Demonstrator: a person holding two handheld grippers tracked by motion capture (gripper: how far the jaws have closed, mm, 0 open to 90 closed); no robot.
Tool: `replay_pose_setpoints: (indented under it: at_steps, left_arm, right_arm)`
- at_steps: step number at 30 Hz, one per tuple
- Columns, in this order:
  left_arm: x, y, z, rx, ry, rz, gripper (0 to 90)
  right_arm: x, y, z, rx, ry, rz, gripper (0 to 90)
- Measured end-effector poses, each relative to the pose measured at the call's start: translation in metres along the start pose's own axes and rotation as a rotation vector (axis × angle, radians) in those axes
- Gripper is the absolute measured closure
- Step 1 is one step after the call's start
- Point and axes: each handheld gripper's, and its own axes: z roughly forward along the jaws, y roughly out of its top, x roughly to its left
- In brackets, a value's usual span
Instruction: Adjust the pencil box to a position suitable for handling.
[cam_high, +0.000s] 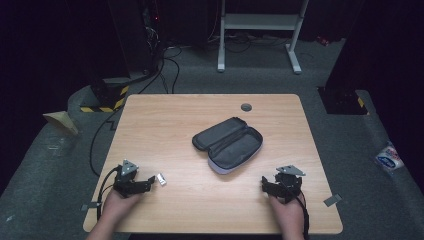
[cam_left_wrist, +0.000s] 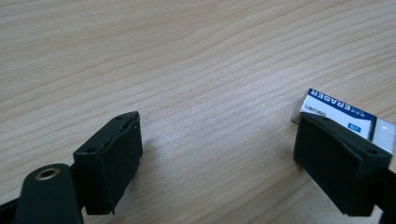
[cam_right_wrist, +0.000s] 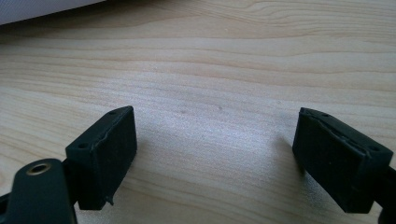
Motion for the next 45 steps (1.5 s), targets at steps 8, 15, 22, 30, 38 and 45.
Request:
replay_pose_setpoints:
  at_steps: [8,15,22,30,38,45]
  left_arm:
    - [0.0,0.0,0.0,0.0,0.0,0.0,15.7]
    - [0.0,0.0,0.0,-0.002,0.0,-0.002,15.7]
    - [0.0,0.0,0.0,-0.001,-0.001,-0.001,15.7]
    - [0.0,0.001,0.001,-0.005,-0.001,0.0,15.7]
    - [0.0,0.001,0.001,-0.002,-0.003,-0.002,15.7]
    - [0.002,0.0,-0.001,-0.003,0.001,-0.001,17.3]
  right_arm:
    - [0.0,0.0,0.0,0.0,0.0,0.001,13.5]
    - [0.0,0.0,0.0,0.0,0.0,0.0,13.5]
    - [0.0,0.0,0.0,0.002,0.008,-0.005,13.3]
    - [0.003,0.0,-0.005,-0.023,0.028,-0.051,16.2]
    - [0.01,0.003,-0.016,-0.07,0.076,-0.051,22.3]
    - [0.02,0.005,-0.022,-0.088,0.102,-0.052,26.7]
